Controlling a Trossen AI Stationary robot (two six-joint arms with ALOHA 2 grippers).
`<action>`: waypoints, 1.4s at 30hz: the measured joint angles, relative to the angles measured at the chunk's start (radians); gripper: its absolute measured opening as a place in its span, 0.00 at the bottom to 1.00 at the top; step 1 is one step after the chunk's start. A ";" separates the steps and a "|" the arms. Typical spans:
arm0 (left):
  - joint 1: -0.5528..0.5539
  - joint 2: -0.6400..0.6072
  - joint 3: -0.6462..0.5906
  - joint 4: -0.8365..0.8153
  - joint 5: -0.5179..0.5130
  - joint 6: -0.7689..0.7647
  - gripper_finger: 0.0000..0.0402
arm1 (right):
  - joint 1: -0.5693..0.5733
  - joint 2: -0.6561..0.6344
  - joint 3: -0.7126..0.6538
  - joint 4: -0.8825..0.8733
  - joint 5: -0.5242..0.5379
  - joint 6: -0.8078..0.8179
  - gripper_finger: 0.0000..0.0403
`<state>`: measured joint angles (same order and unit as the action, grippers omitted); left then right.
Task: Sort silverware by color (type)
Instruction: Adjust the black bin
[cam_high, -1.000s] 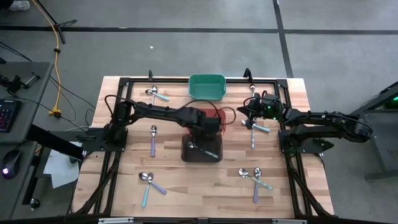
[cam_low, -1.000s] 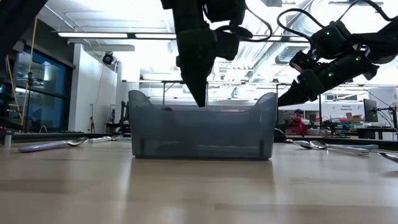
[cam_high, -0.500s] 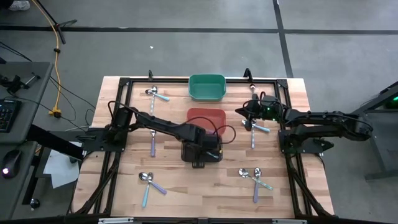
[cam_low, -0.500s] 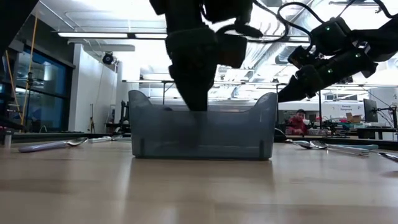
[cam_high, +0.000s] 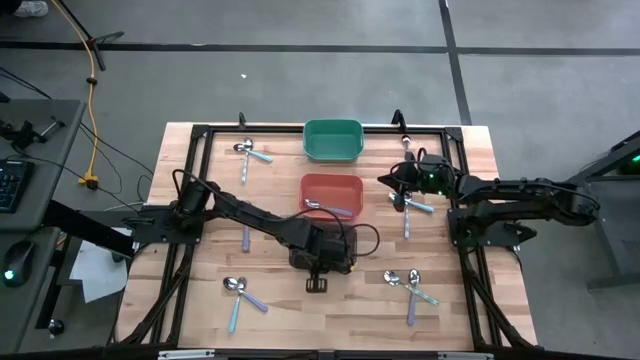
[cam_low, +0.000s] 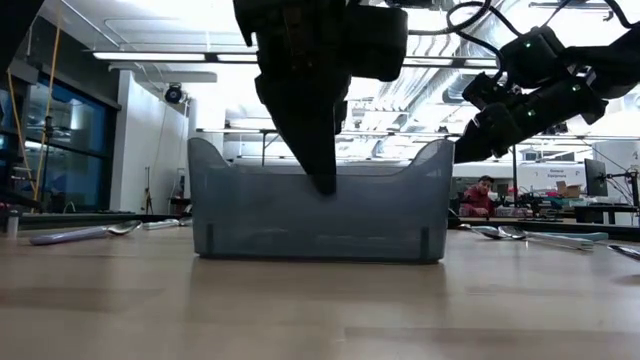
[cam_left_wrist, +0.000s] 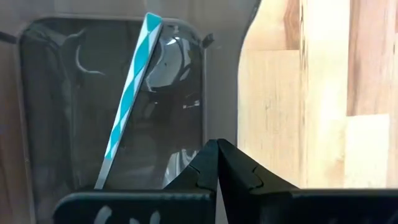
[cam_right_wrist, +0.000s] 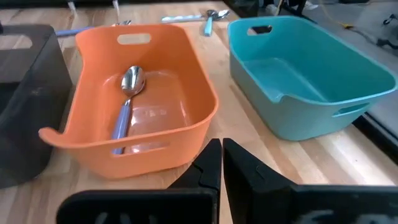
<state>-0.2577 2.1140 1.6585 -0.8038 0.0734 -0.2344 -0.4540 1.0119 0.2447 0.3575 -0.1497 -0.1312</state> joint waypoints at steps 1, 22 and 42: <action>0.000 -0.002 0.000 -0.001 0.000 -0.001 0.00 | 0.014 0.000 0.007 -0.029 0.000 -0.003 0.00; -0.019 -0.061 -0.035 0.063 -0.046 -0.081 0.00 | 0.188 0.175 0.349 -0.445 0.087 -0.026 0.00; -0.042 -0.060 -0.069 0.130 -0.065 -0.130 0.00 | 0.188 0.187 0.365 -0.474 0.086 -0.053 0.00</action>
<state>-0.2993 2.0542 1.5894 -0.6736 0.0084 -0.3644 -0.2665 1.1992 0.6097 -0.1167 -0.0638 -0.1841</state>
